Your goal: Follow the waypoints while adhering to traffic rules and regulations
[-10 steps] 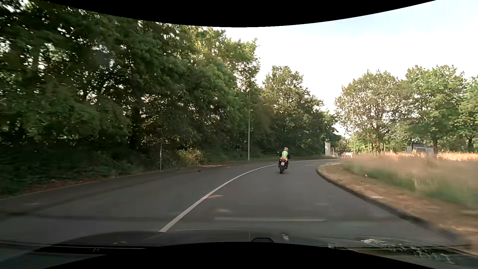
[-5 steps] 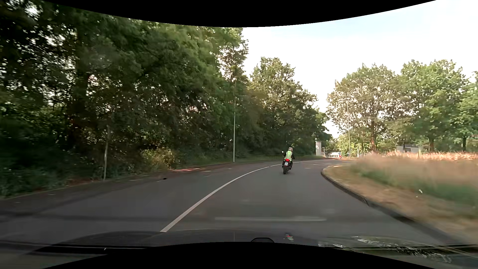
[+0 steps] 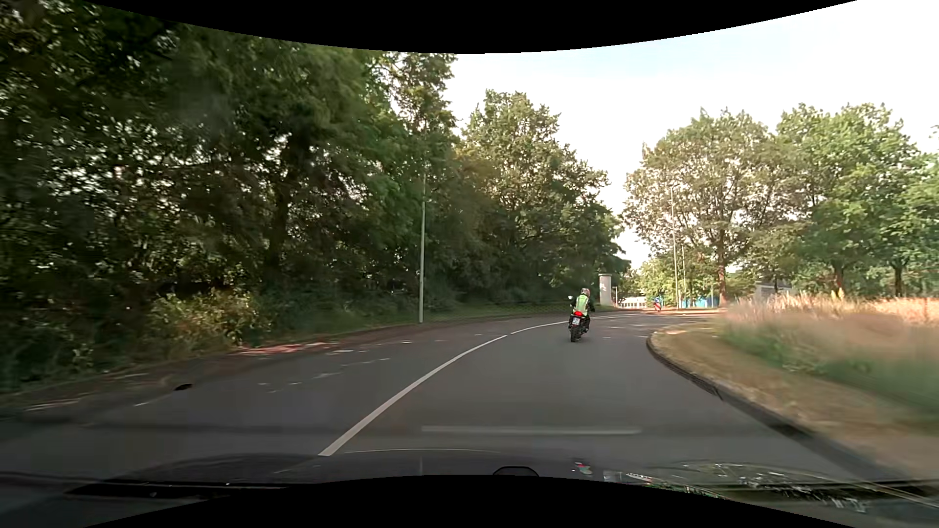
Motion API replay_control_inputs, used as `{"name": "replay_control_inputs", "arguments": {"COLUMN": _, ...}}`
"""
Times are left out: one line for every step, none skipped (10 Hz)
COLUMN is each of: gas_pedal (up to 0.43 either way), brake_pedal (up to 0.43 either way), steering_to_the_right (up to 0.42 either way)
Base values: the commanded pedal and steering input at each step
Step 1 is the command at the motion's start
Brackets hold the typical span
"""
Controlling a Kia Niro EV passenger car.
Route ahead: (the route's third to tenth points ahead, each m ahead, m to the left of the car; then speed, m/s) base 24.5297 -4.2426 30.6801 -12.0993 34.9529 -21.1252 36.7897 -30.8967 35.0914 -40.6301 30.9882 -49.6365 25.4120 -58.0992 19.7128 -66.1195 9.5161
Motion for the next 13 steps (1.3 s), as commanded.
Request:
{"name": "replay_control_inputs", "arguments": {"gas_pedal": 0.13, "brake_pedal": 0.0, "steering_to_the_right": 0.071}}
{"name": "replay_control_inputs", "arguments": {"gas_pedal": 0.13, "brake_pedal": 0.0, "steering_to_the_right": 0.072}}
{"name": "replay_control_inputs", "arguments": {"gas_pedal": 0.13, "brake_pedal": 0.0, "steering_to_the_right": 0.075}}
{"name": "replay_control_inputs", "arguments": {"gas_pedal": 0.138, "brake_pedal": 0.0, "steering_to_the_right": 0.08}}
{"name": "replay_control_inputs", "arguments": {"gas_pedal": 0.138, "brake_pedal": 0.0, "steering_to_the_right": 0.084}}
{"name": "replay_control_inputs", "arguments": {"gas_pedal": 0.138, "brake_pedal": 0.0, "steering_to_the_right": 0.085}}
{"name": "replay_control_inputs", "arguments": {"gas_pedal": 0.138, "brake_pedal": 0.0, "steering_to_the_right": 0.086}}
{"name": "replay_control_inputs", "arguments": {"gas_pedal": 0.138, "brake_pedal": 0.0, "steering_to_the_right": 0.093}}
{"name": "replay_control_inputs", "arguments": {"gas_pedal": 0.138, "brake_pedal": 0.0, "steering_to_the_right": 0.099}}
{"name": "replay_control_inputs", "arguments": {"gas_pedal": 0.138, "brake_pedal": 0.0, "steering_to_the_right": 0.108}}
{"name": "replay_control_inputs", "arguments": {"gas_pedal": 0.138, "brake_pedal": 0.0, "steering_to_the_right": 0.115}}
{"name": "replay_control_inputs", "arguments": {"gas_pedal": 0.138, "brake_pedal": 0.0, "steering_to_the_right": 0.116}}
{"name": "replay_control_inputs", "arguments": {"gas_pedal": 0.138, "brake_pedal": 0.0, "steering_to_the_right": 0.118}}
